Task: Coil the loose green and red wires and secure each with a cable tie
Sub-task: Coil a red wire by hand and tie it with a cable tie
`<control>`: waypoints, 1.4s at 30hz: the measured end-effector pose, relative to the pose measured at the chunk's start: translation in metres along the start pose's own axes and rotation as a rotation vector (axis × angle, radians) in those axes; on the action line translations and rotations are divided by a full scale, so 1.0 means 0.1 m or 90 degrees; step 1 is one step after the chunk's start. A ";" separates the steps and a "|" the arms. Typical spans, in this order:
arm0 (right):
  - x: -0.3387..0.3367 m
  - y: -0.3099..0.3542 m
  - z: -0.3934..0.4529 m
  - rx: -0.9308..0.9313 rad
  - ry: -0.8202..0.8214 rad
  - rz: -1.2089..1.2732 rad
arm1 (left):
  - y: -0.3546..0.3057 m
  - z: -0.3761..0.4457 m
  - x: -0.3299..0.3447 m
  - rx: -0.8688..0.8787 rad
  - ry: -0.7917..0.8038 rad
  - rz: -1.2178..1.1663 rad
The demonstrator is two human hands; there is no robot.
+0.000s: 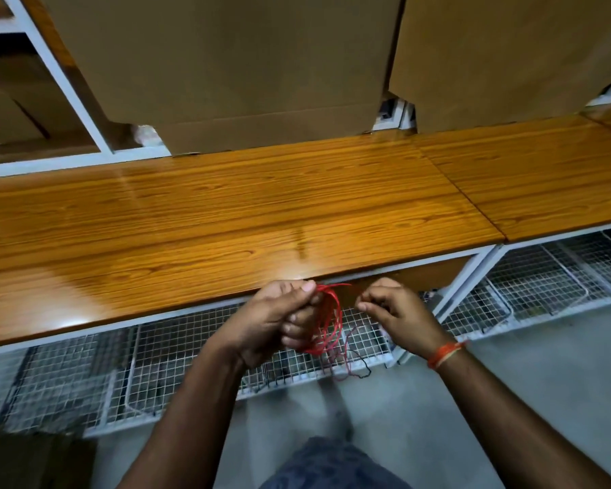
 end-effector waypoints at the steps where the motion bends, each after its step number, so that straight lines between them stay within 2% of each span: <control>1: -0.03 -0.05 0.01 0.019 -0.029 -0.024 | 0.02 0.00 -0.01 0.001 -0.011 0.031; 6: -0.25 -0.06 0.04 0.039 -0.199 -0.115 | -0.11 -0.03 -0.24 0.045 -0.167 0.195; 10: -0.38 0.01 0.02 0.049 -0.228 -0.097 | -0.14 -0.07 -0.44 0.028 -0.323 0.453; 12: -0.48 -0.02 0.03 0.060 -0.170 -0.018 | -0.10 -0.05 -0.48 0.016 -0.332 0.483; 14: -0.53 -0.02 0.04 0.072 -0.111 -0.004 | -0.08 -0.01 -0.43 0.023 -0.282 0.394; 16: -0.41 0.01 0.05 0.098 -0.052 -0.058 | -0.13 0.06 -0.30 0.047 -0.222 0.271; 18: -0.02 0.07 0.00 0.109 0.079 -0.038 | -0.22 0.12 -0.19 0.082 -0.197 0.192; 20: 0.32 0.10 -0.17 0.123 0.226 0.052 | -0.26 0.18 -0.15 0.101 -0.193 0.173; 22: 0.30 -0.14 -0.30 0.156 0.301 0.034 | -0.21 0.20 -0.15 0.089 -0.188 0.171; 23: 0.19 -0.32 -0.32 0.179 0.305 -0.013 | -0.15 0.22 -0.13 0.076 -0.180 0.161; 24: 0.06 -0.51 -0.29 0.214 0.271 -0.089 | -0.09 0.24 -0.09 0.060 -0.169 0.144; 25: -0.08 -0.68 -0.25 0.245 0.189 -0.170 | -0.02 0.27 -0.03 0.046 -0.156 0.126; 26: -0.22 -0.76 -0.19 0.262 0.062 -0.232 | 0.02 0.32 0.06 0.037 -0.144 0.115; 27: -0.29 -0.74 -0.17 0.269 -0.077 -0.236 | 0.05 0.37 0.15 0.032 -0.135 0.109; 28: -0.25 -0.69 -0.17 0.257 -0.173 -0.178 | 0.06 0.43 0.25 0.032 -0.127 0.111; 29: -0.10 -0.60 -0.18 0.224 -0.171 -0.073 | 0.05 0.47 0.33 0.035 -0.126 0.120; 30: 0.13 -0.54 -0.21 0.176 -0.075 0.019 | 0.03 0.49 0.39 0.035 -0.132 0.138; 31: 0.35 -0.42 -0.31 0.156 0.087 0.091 | 0.01 0.50 0.41 0.031 -0.146 0.171; 32: 0.51 -0.36 -0.50 0.184 0.286 0.124 | 0.01 0.49 0.42 0.023 -0.164 0.217; 33: 0.54 -0.45 -0.68 0.211 0.453 0.105 | 0.03 0.48 0.41 0.009 -0.179 0.269; 34: 0.46 -0.63 -0.79 0.252 0.565 0.025 | 0.09 0.46 0.41 -0.011 -0.185 0.312; 35: 0.30 -0.89 -0.78 0.305 0.550 -0.075 | 0.18 0.46 0.44 -0.035 -0.181 0.341; 36: 0.02 -1.17 -0.65 0.359 0.438 -0.223 | 0.27 0.48 0.50 -0.056 -0.176 0.358; 37: -0.22 -1.30 -0.51 0.402 0.274 -0.285 | 0.34 0.52 0.56 -0.067 -0.176 0.364; 38: -0.36 -1.30 -0.46 0.406 0.081 -0.273 | 0.38 0.56 0.63 -0.065 -0.179 0.357; 39: -0.36 -1.20 -0.41 0.372 -0.060 -0.232 | 0.37 0.59 0.69 -0.053 -0.183 0.348; 40: -0.17 -1.15 -0.40 0.329 -0.048 -0.140 | 0.33 0.60 0.72 -0.034 -0.189 0.344; 42: 0.28 -1.08 -0.58 0.263 0.192 0.007 | 0.22 0.60 0.69 0.000 -0.206 0.389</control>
Point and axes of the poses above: each hand's wrist, its own z-axis towards the middle knuckle, its own x-axis out of the palm, y = z × x, the point moved 7 cm from there along z, towards the middle knuckle, and after that the axes turned 8 degrees about -x, right-handed, at the moved point
